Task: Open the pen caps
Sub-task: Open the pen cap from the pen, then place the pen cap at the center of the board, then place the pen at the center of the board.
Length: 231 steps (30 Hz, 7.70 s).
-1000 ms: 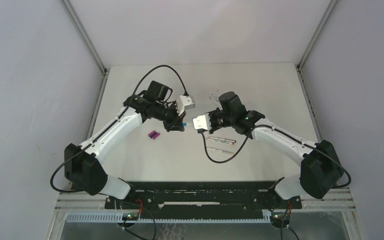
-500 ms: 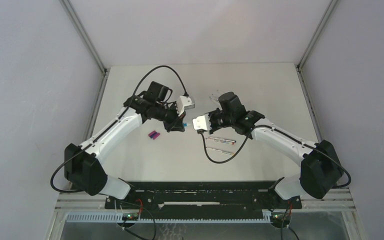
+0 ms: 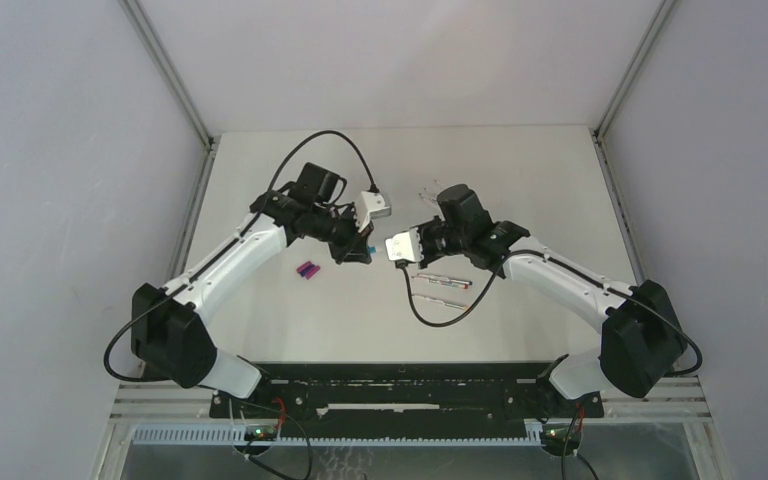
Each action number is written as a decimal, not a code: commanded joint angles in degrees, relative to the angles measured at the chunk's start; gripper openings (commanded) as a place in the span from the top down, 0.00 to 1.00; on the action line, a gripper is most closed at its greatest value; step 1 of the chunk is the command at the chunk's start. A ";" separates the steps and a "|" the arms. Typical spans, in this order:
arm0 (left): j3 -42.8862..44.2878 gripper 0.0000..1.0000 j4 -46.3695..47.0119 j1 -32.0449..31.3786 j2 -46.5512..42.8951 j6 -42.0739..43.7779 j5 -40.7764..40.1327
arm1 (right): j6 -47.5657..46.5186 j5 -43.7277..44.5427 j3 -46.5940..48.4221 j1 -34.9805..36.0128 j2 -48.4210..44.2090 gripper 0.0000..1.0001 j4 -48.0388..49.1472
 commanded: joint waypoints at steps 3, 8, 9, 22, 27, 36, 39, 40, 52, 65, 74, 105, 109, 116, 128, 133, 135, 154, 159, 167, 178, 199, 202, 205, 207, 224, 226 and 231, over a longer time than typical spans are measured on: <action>-2.51 1.00 2.57 0.93 -1.72 -2.32 -3.90 | -0.16 4.25 0.42 -3.08 -0.65 1.00 -2.99; -3.37 1.00 3.57 0.67 -2.62 -2.09 -4.96 | -0.04 3.72 0.42 -3.64 -0.66 1.00 -3.09; -3.43 1.00 3.50 0.67 -2.64 -1.99 -4.78 | -0.10 3.72 0.39 -3.67 -0.66 1.00 -3.14; -4.19 1.00 3.71 0.07 -3.63 -1.11 -4.47 | -0.39 1.45 0.44 -6.16 -0.61 1.00 -4.19; -2.86 1.00 1.13 0.20 -2.53 -0.26 -0.67 | -1.12 2.87 0.44 -6.00 -0.37 1.00 -4.04; -1.03 1.00 -2.13 2.12 -0.06 0.68 4.83 | -2.07 5.68 -0.89 -5.55 -0.73 1.00 -1.40; -0.80 1.00 -3.13 2.69 0.32 1.50 5.44 | -2.54 5.98 -0.95 -5.82 -0.83 1.00 -1.73; -0.68 1.00 -3.73 2.69 0.34 1.94 5.74 | -2.58 5.91 -0.89 -5.96 -0.73 1.00 -1.77; -0.68 1.00 -4.40 2.53 1.44 2.38 6.00 | -4.07 4.92 0.18 -4.03 0.71 1.00 -5.48; 0.32 1.00 -8.34 1.67 2.66 5.77 8.05 | -2.26 11.52 -1.84 -2.29 0.80 1.00 2.42; -1.19 1.00 -2.36 1.72 0.25 1.11 2.01 | -0.72 9.44 -1.50 -4.58 1.17 1.00 2.19; -2.20 1.00 9.11 8.49 0.57 -10.48 -16.82 | 1.82 7.41 -0.78 -10.36 1.95 1.00 2.22; -1.82 1.00 10.37 10.49 1.37 -12.19 -21.11 | 2.32 7.16 -0.38 -10.33 2.21 1.00 1.82; 1.56 1.00 9.69 15.61 6.15 -14.83 -26.96 | 2.67 6.30 -0.36 -10.75 1.82 1.00 1.55; 8.19 1.00 9.75 24.02 16.81 -14.86 -29.92 | 3.62 4.42 -0.35 -11.80 1.15 1.00 1.38; 13.65 1.00 7.70 25.46 23.11 -14.64 -29.47 | 3.94 4.18 -0.09 -11.92 1.19 1.00 1.02; 15.30 1.00 7.16 25.74 25.14 -14.95 -29.21 | 3.91 4.01 -0.09 -12.04 1.20 1.00 1.04; 25.26 1.00 6.26 26.42 38.32 -17.86 -33.67 | 4.33 2.67 -0.08 -12.88 1.18 1.00 0.77; 26.35 0.99 5.56 26.42 39.54 -18.25 -33.49 | 4.45 2.47 -0.09 -12.82 1.17 1.00 0.80; 26.51 0.92 5.17 26.45 39.60 -18.08 -32.20 | 4.54 2.40 -0.04 -12.86 1.01 1.00 0.76; 26.84 0.87 4.61 26.43 39.73 -17.70 -31.68 | 4.60 2.31 -0.09 -13.08 0.84 1.00 0.76; 26.40 0.74 4.64 26.46 38.89 -17.67 -31.68 | 4.74 1.91 -0.05 -13.35 0.71 1.00 0.77; 26.20 0.71 4.60 26.56 38.45 -17.69 -31.77 | 4.82 1.72 -0.10 -13.50 0.47 1.00 0.73; 25.83 0.71 4.60 26.58 37.89 -17.69 -31.83 | 5.08 1.37 -0.09 -13.71 0.32 1.00 0.72; 25.65 0.71 4.60 26.58 37.46 -17.71 -31.77 | 5.20 1.17 -0.04 -13.91 0.39 1.00 0.83; 19.25 0.57 4.36 27.05 20.69 -16.23 -30.78 | 15.05 0.05 6.41 -16.27 7.47 1.00 -2.64; 16.94 0.53 4.72 27.04 17.63 -16.43 -30.32 | 17.18 0.55 8.24 -16.33 9.38 1.00 -3.79; 10.00 0.41 5.61 27.04 9.23 -17.07 -29.30 | 23.12 2.78 13.09 -16.14 14.64 1.00 -6.09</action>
